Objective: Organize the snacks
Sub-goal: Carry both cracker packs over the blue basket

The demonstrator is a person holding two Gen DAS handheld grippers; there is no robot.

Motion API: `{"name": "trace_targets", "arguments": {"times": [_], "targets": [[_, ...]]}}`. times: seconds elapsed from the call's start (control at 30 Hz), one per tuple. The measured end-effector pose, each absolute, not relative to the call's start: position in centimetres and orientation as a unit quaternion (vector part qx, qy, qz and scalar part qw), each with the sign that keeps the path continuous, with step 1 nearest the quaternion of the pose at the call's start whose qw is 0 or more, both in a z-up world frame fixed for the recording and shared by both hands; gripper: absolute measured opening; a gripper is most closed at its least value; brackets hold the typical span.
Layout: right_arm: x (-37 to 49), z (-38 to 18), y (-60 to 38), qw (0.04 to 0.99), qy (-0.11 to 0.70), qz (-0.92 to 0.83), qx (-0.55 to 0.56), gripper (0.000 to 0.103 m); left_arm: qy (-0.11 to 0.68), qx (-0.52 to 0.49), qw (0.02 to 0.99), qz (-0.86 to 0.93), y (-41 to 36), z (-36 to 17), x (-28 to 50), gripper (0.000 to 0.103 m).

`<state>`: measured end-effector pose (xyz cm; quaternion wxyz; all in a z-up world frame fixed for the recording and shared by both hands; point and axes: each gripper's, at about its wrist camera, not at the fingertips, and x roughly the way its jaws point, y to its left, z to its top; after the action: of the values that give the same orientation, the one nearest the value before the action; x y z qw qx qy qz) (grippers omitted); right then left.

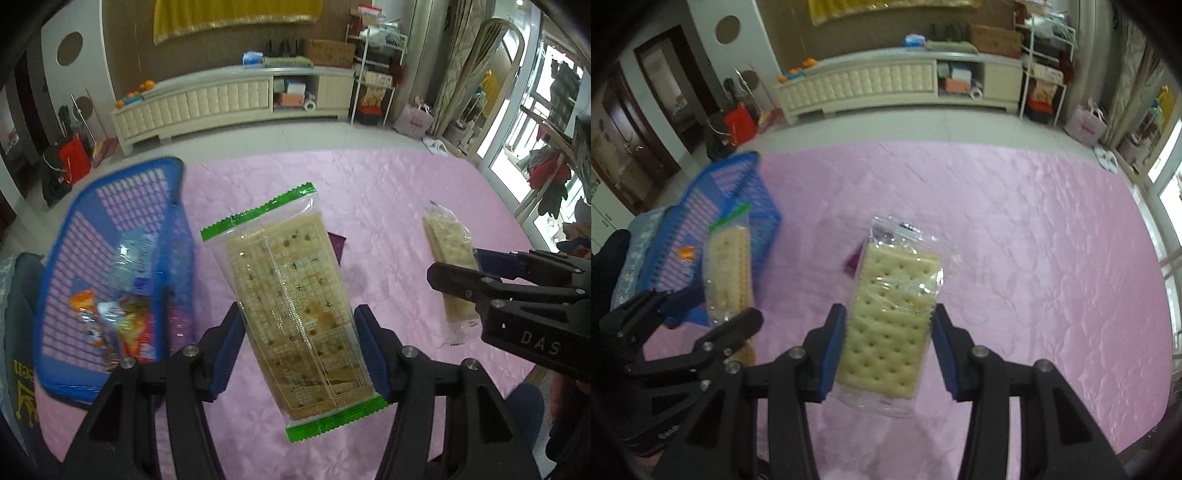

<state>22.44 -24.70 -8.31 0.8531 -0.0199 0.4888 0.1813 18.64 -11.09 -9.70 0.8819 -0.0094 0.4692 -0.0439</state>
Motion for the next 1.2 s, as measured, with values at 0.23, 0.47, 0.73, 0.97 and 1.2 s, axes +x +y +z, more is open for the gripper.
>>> {"name": "trace_targets", "arguments": {"times": [0.23,0.47,0.73,0.97,1.2], "targets": [[20.6,-5.2,-22.4,0.861,0.461,0.212,-0.023,0.051,0.442,-0.013,0.896,-0.029,-7.0,-6.8,16.6,0.057],[20.3,-3.6,-18.5,0.863,0.444,0.240,-0.023,0.051,0.429,-0.010,0.903,-0.009,-2.3,-5.2,15.8,0.057],[21.1,-3.8,-13.3,0.853,0.442,0.275,-0.031,0.051,0.425,-0.005,0.905,0.007,2.2,-4.5,15.9,0.057],[21.3,-5.1,-9.4,0.838,0.452,0.300,-0.053,0.051,0.441,-0.040,0.896,0.028,6.7,-6.3,16.4,0.057],[21.6,-6.7,-7.1,0.828,0.465,0.306,-0.068,0.051,0.457,-0.050,0.888,0.017,8.7,-8.1,17.4,0.057]]}}
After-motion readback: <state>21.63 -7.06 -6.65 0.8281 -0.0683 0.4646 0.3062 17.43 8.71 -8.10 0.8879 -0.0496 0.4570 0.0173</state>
